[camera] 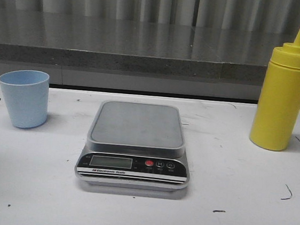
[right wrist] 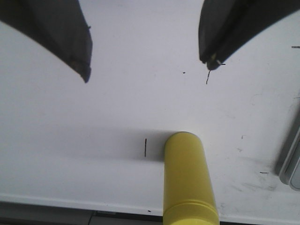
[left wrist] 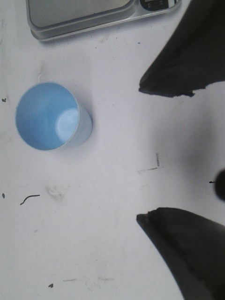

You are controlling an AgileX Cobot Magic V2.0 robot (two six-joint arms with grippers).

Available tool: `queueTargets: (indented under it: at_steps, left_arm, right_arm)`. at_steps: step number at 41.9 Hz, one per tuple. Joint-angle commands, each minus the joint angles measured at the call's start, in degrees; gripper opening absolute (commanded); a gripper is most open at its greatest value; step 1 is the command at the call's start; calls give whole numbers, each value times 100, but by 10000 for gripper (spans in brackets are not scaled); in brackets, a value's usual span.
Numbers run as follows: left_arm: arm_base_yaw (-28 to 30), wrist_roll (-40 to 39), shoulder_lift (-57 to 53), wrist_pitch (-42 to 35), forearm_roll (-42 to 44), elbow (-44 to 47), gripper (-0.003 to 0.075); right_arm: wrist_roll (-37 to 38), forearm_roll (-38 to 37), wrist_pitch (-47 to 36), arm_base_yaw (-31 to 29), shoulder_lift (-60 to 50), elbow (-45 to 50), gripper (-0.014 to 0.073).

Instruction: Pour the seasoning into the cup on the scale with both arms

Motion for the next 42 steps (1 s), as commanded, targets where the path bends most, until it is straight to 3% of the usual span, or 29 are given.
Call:
queueTargets:
  at_steps: [1, 18, 30, 42]
  left_arm:
    - [-52, -16, 401, -102, -9, -580, 490]
    - [-52, -16, 2317, 155, -9, -2082, 490]
    - [-52, -16, 3152, 84, -9, -2574, 489]
    - [-52, -16, 3665, -221, -46, -2731, 403]
  right_arm:
    - [-59, -76, -334, -42, 35, -194, 507]
    - [-59, -76, -334, -42, 35, -194, 507]
    - [-59, -76, -334, -42, 35, -194, 507]
    - [-54, -76, -335, -42, 35, -194, 507]
